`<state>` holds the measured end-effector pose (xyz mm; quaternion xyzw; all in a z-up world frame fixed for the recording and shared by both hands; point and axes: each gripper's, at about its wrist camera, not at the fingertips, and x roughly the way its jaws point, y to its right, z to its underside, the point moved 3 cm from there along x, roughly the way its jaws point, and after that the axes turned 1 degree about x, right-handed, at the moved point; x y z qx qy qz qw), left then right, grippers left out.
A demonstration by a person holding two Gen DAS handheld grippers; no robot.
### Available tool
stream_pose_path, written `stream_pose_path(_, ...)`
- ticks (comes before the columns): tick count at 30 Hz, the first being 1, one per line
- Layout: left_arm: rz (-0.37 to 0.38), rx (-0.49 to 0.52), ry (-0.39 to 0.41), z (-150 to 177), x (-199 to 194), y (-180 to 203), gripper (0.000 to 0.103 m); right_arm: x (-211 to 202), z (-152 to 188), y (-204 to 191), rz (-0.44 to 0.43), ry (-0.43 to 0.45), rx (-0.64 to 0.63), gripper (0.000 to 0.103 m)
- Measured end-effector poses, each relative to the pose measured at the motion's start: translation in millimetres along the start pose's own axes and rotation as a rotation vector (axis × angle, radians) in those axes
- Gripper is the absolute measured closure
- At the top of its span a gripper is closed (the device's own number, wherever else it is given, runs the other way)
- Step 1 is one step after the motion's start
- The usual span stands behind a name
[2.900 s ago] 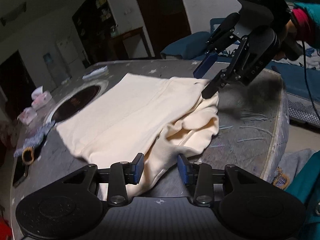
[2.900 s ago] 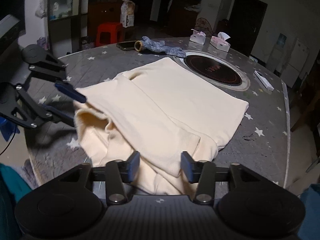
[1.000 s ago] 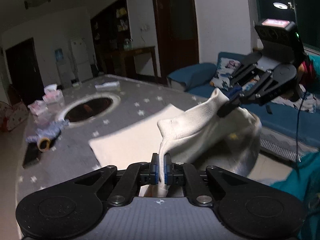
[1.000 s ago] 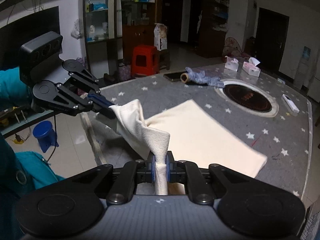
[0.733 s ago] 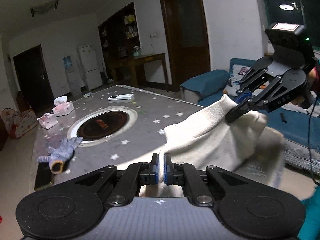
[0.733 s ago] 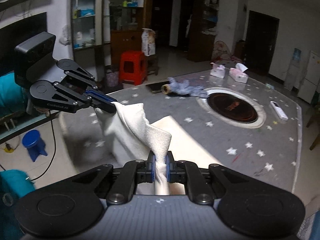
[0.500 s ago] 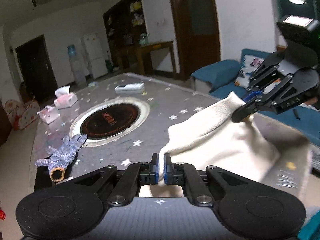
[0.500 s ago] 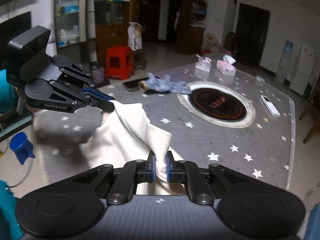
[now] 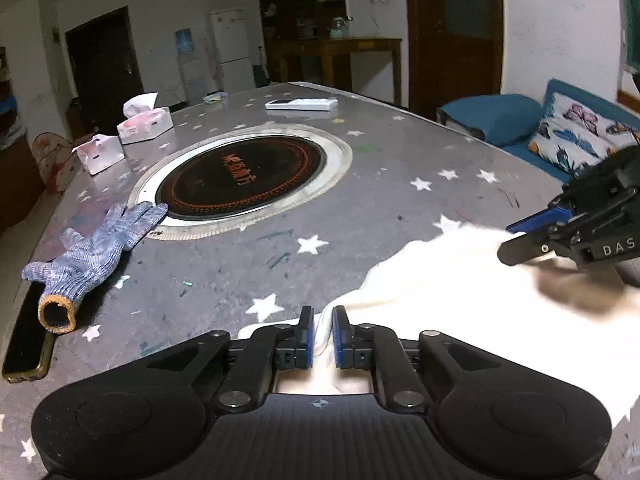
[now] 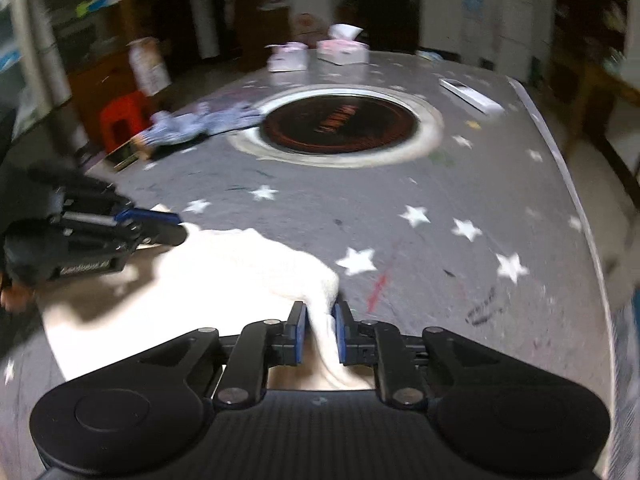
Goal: Fold clothes
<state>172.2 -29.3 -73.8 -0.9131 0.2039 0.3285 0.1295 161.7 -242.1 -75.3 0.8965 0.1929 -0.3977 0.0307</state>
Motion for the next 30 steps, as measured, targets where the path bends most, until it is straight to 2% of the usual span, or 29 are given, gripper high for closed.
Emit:
stream_pose_path(1,-0.007,-0.003,0.0,-1.0,-0.9,-0.9,0.084,-1.0,0.9,4.8,0.011,0.008,0.021,0.081)
stream_pose_path(8,-0.038,-0.023,0.03,-9.3,-23.2,-1.6,0.083,-22.9,16.8,1.1,-0.001,0.014,-0.011,0.081)
stream_pose_path(12,0.078,-0.024,0.046,-9.5,-38.3,17.1,0.083,-35.5,26.4,-2.3,-0.012,0.015,-0.034,0.081)
stream_pose_path(15,0.137,0.001,0.014,-3.1,-33.3,31.7,0.083,-45.0,33.6,-4.9,-0.02,0.015,-0.051,0.081)
stream_pose_path(18,0.118,0.026,-0.026,6.6,-20.8,36.8,0.083,-39.6,39.3,8.7,-0.031,0.015,0.001,0.08)
stream_pose_path(24,0.178,-0.1,-0.024,13.8,-16.7,20.3,0.082,-39.4,38.4,21.7,-0.021,0.016,0.025,0.078)
stream_pose_path(30,0.194,-0.141,-0.04,20.3,-25.1,23.1,0.082,-42.7,44.4,18.1,-0.025,0.011,0.017,0.078)
